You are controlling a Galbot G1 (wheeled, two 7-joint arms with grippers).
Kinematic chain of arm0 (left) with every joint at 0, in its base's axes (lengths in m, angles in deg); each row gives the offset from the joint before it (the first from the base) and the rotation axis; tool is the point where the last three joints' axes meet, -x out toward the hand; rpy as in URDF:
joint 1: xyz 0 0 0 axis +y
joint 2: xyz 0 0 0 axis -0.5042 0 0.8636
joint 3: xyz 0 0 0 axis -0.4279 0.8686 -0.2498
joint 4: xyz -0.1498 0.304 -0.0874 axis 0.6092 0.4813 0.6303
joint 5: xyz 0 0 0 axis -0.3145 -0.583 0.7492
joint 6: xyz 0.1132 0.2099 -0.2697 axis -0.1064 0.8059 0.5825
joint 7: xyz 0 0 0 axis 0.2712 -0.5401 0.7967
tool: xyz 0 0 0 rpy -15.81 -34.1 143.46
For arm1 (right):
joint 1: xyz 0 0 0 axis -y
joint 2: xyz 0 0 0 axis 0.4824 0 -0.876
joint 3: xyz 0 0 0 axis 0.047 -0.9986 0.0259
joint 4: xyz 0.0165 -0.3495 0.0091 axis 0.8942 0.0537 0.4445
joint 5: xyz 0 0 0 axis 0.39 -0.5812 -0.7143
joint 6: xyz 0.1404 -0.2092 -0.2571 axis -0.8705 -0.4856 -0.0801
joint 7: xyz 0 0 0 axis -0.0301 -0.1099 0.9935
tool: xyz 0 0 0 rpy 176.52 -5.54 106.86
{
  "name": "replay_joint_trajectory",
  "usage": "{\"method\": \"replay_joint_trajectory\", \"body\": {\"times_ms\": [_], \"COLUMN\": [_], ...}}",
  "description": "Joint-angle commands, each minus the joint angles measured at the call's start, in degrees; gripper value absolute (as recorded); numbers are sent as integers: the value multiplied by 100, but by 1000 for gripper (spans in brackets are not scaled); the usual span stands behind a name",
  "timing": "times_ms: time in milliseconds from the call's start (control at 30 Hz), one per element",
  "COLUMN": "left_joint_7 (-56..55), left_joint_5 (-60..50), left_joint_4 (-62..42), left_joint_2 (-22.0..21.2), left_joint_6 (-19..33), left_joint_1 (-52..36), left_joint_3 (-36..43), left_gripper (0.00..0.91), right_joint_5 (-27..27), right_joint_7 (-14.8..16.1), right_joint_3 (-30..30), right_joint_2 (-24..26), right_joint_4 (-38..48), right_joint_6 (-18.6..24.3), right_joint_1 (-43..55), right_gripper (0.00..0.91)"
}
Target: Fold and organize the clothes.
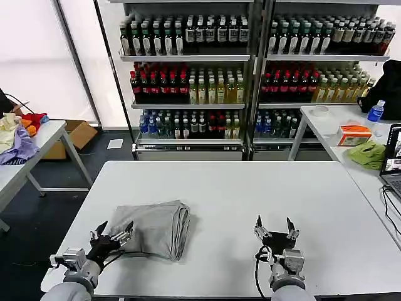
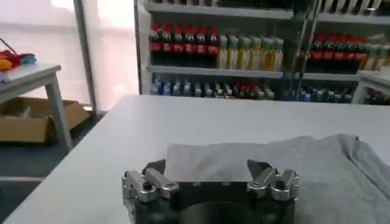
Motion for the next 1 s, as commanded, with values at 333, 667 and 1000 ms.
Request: {"method": "replay_joint_trajectory", "body": {"times_ms": [333,667,1000], "left_joint_7": [191,238,62], "left_joint_5": [27,68,168], "left_joint_4": [-525,-677,-546], "left_joint_2": [37,34,86], "left_joint_6": [-153,-175,-47], "left_joint_1": [-145,-147,-82], "left_joint_3": [86,69,-520], "left_gripper": [464,0,0], "right_joint_5": [-22,-23,-15], "right_joint_7": [5,6,-11], "right_joint_3": [-33,-5,-5], "right_joint_2": [-4,0,21], "right_joint_4": [-32,-56,-41], "right_joint_6": [0,34,34], "right_joint_1": [-18,-55,-9], "right_gripper": [907,907,907]}}
